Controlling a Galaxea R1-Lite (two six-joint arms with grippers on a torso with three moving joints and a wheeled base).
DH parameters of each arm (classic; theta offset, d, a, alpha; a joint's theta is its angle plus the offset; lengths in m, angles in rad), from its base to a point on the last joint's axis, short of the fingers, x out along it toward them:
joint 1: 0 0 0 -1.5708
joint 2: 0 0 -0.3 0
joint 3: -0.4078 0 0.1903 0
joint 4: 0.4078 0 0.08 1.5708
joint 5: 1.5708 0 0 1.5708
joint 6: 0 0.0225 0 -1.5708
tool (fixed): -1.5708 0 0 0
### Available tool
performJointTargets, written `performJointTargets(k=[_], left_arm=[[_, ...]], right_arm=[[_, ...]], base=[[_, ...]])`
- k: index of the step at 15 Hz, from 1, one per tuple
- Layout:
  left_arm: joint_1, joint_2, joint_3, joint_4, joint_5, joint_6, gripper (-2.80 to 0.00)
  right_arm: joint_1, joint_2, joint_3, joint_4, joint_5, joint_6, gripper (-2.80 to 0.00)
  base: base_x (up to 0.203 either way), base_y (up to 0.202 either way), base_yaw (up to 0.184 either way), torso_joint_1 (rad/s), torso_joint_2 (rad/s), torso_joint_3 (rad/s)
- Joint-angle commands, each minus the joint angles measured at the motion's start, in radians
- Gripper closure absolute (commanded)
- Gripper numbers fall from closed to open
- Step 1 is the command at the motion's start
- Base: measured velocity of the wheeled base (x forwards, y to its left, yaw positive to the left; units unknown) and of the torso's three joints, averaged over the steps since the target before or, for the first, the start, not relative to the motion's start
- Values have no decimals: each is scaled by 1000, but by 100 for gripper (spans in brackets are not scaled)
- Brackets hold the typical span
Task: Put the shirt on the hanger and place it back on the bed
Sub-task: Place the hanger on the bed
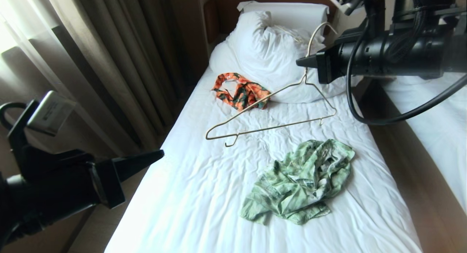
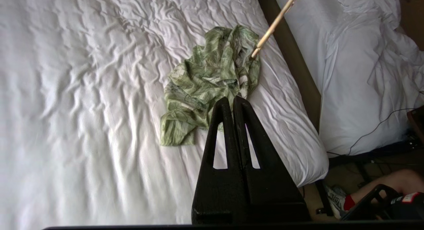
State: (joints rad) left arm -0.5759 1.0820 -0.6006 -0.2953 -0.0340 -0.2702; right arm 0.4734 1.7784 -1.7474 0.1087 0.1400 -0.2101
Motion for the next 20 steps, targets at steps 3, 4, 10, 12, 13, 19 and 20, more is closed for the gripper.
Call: performJointTargets(k=[3,4,10,12,13,19,20], left_arm=[[10,-144,97,3,5,-42,0],[11,-173,113,6,8,-49,0],[14,-401,181,118,85,-55,0],[16,-497,181,202,112,-55,0],[23,-538,180,244,128,-54,0],[174,-672,171,344,148,-49,0],[194,-672,170,342,147,-49,0]], right_arm=[[-25,75,96,30,-74,6,0],[-33,90,109,75,-114,7,0],[-77,142,257,125,-161,54,0],[-82,174,268,125,-176,54,0],[-84,197,268,123,-209,55,0],[-101,342,266,17,-246,98,0],[-104,360,259,5,-247,98,0]], base=[[0,0,0,0,0,0],[0,0,0,0,0,0],[0,0,0,0,0,0],[0,0,0,0,0,0],[0,0,0,0,0,0],[0,0,0,0,0,0],[0,0,0,0,0,0]])
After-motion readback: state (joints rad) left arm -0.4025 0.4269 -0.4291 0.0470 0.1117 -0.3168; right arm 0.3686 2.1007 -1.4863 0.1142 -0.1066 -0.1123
